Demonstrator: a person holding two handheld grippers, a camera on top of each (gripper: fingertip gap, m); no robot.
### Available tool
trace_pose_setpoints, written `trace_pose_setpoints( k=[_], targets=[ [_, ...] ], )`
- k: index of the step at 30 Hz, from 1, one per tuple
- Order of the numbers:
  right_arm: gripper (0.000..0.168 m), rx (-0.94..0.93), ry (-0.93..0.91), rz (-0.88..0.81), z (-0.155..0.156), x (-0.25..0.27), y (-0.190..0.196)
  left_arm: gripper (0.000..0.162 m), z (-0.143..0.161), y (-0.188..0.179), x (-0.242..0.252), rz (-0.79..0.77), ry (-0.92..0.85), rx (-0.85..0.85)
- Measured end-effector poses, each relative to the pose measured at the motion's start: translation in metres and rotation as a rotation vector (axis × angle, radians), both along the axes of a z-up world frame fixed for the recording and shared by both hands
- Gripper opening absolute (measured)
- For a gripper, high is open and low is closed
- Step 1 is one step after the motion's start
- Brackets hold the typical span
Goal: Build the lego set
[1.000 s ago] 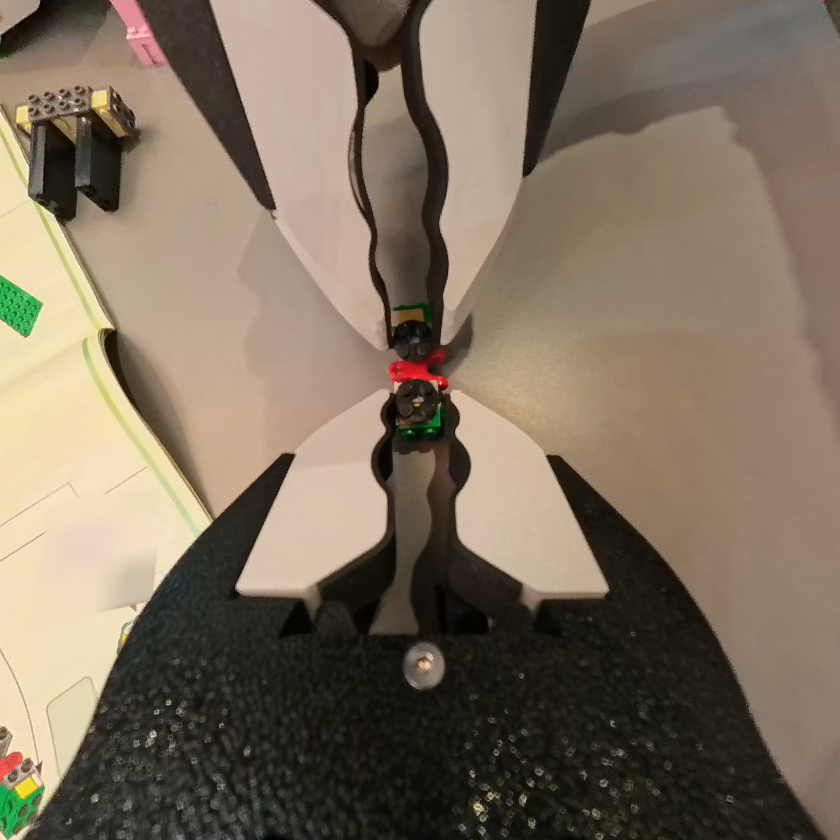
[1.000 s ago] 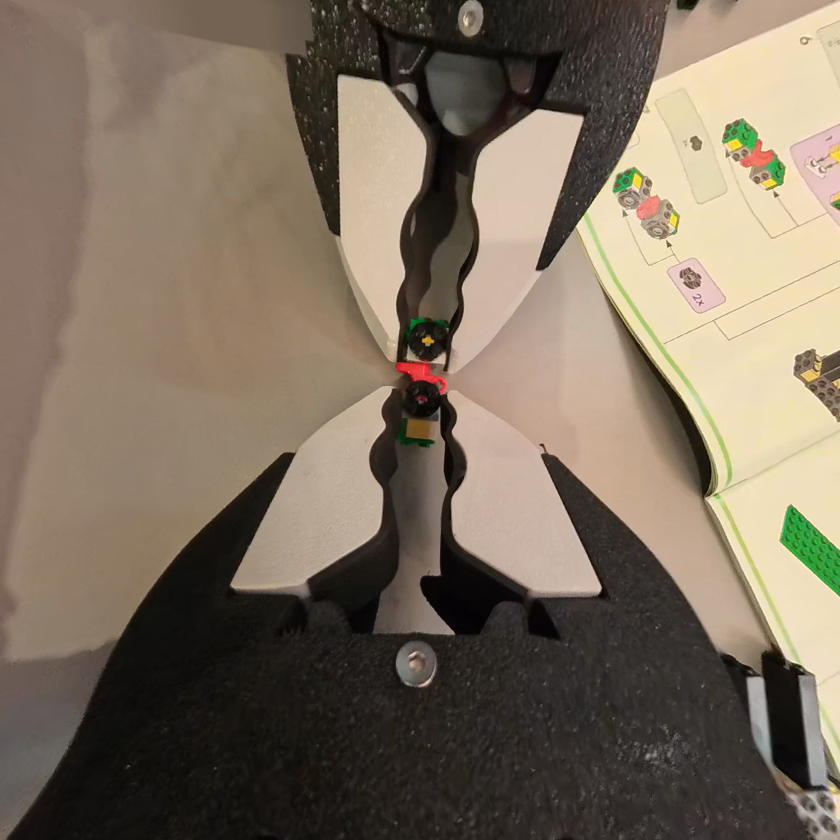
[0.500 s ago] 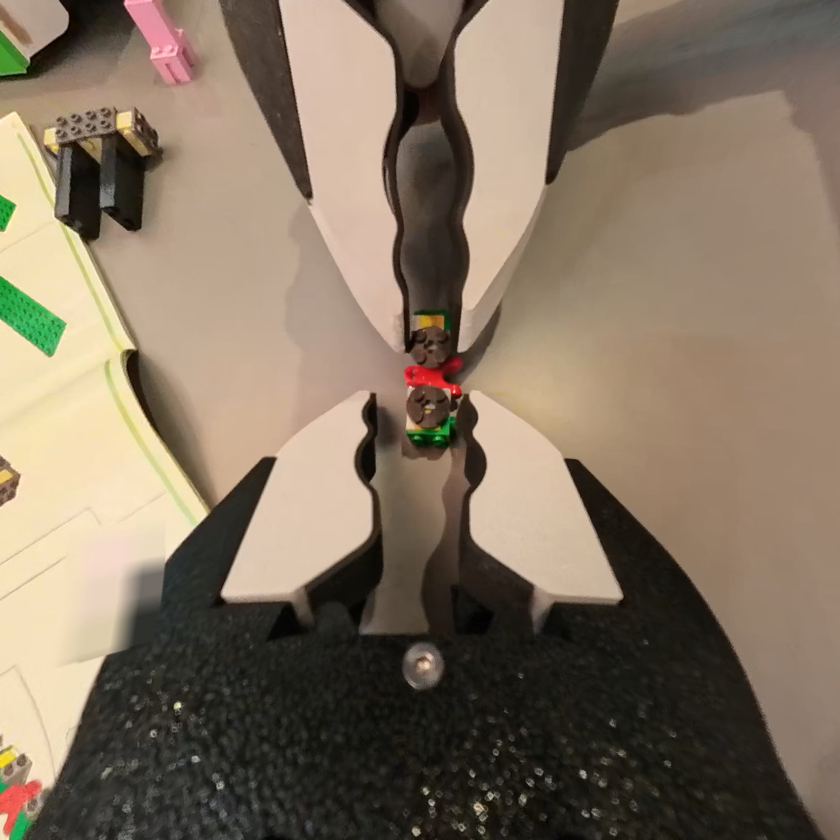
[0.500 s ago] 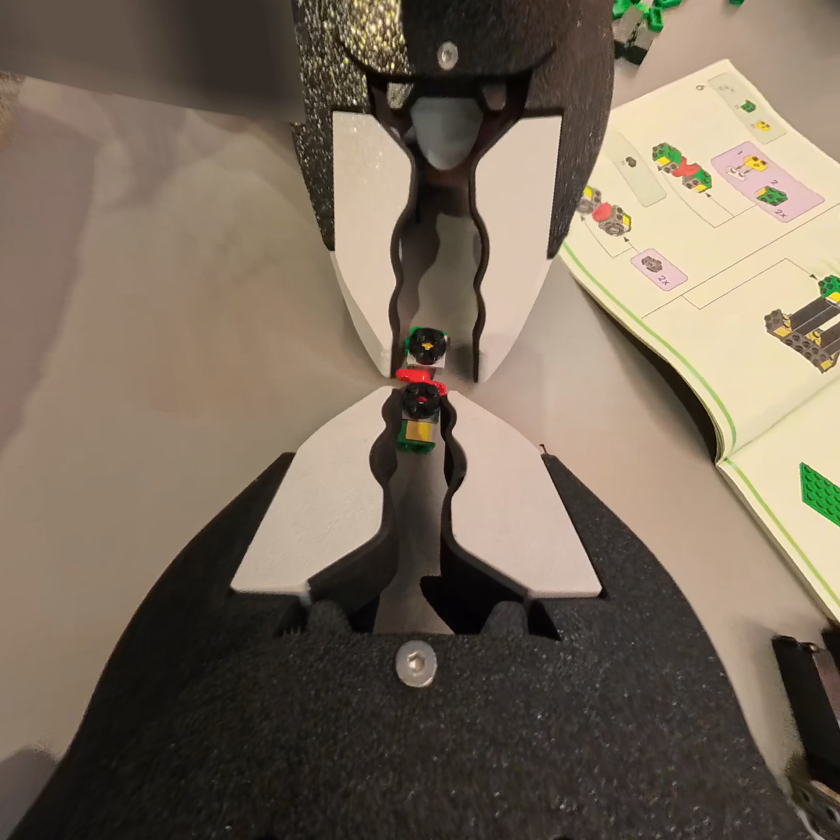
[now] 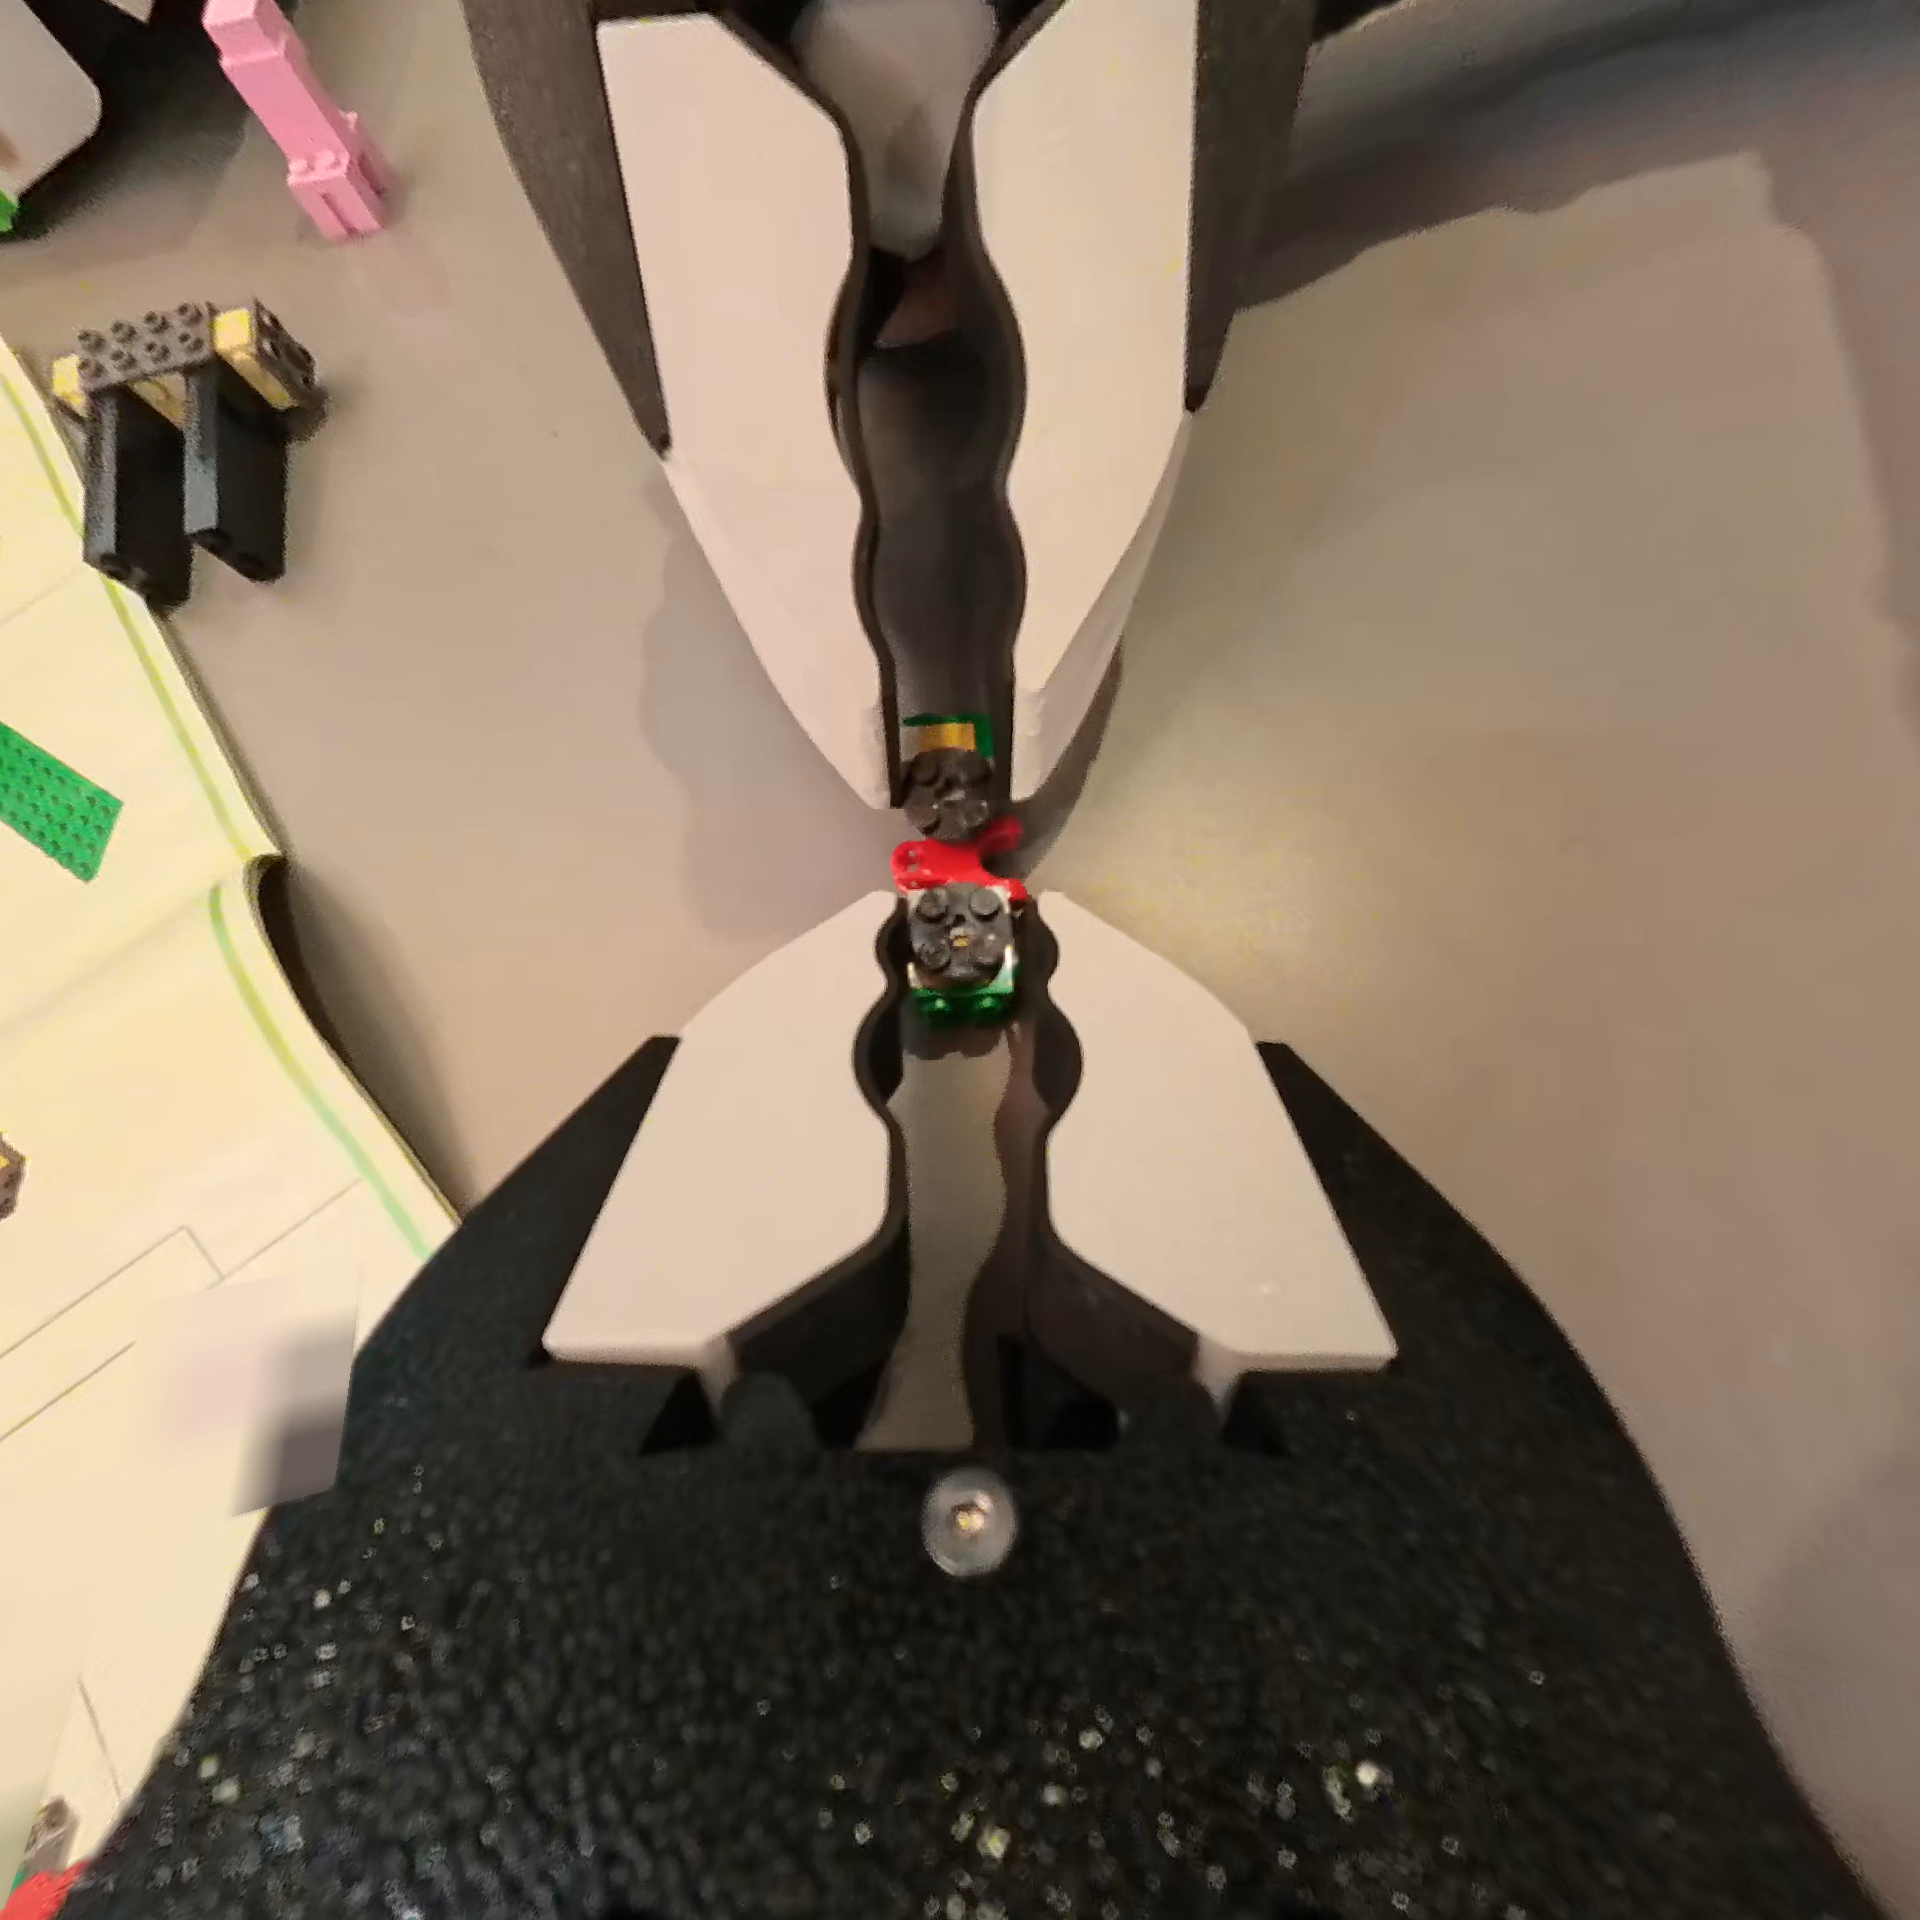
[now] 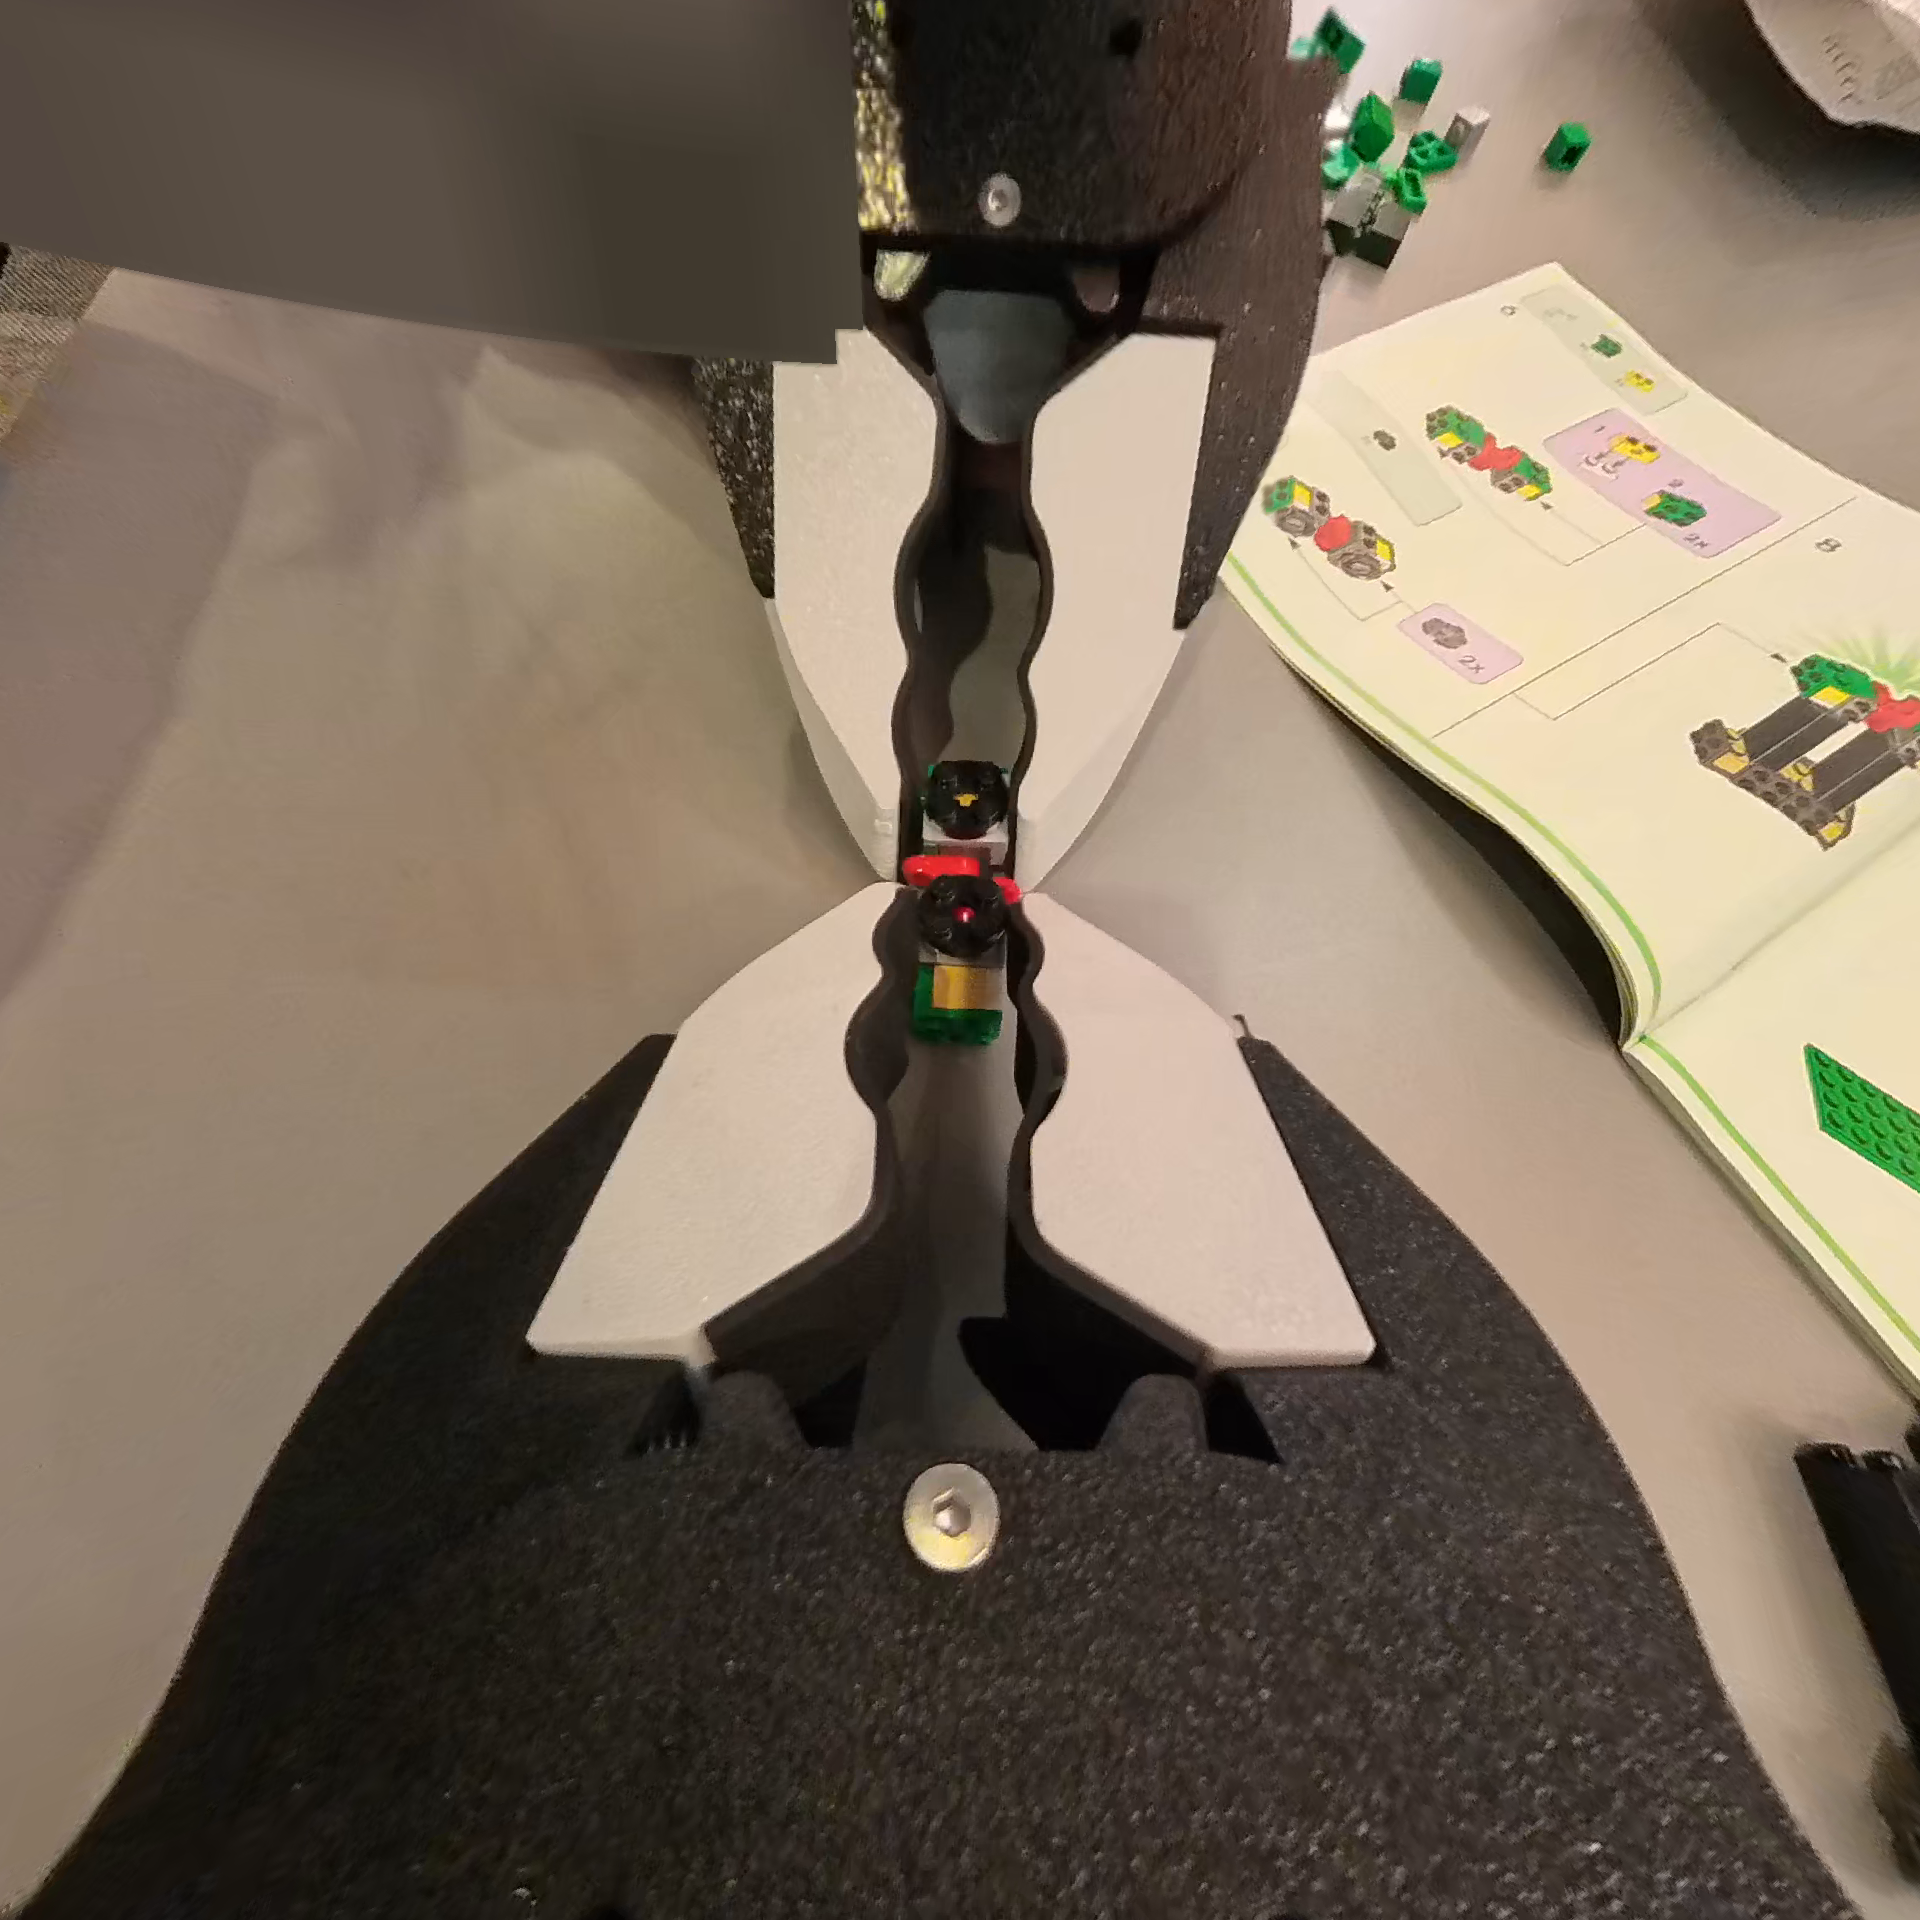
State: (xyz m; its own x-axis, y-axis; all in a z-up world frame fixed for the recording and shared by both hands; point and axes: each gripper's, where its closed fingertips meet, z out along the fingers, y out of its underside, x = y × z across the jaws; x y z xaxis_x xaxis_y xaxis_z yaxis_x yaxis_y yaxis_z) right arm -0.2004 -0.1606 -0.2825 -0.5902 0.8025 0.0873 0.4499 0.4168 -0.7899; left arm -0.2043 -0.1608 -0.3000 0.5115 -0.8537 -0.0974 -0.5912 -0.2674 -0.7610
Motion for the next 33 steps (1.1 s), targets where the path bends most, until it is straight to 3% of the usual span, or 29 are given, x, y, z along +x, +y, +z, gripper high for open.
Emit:
trace_pose_setpoints(
  k=[12,33],
  targets=[
    [0.016,-0.023,0.097,-0.003,0.0069,0.0001,-0.0013,0.019,0.008,-0.0018,0.0007,-0.013,-0.055,0.016],
    [0.016,0.021,0.083,-0.054,0.0014,0.0052,0.0067,0.02,0.0009,-0.0023,0.0003,-0.011,-0.009,-0.002]
  ],
)
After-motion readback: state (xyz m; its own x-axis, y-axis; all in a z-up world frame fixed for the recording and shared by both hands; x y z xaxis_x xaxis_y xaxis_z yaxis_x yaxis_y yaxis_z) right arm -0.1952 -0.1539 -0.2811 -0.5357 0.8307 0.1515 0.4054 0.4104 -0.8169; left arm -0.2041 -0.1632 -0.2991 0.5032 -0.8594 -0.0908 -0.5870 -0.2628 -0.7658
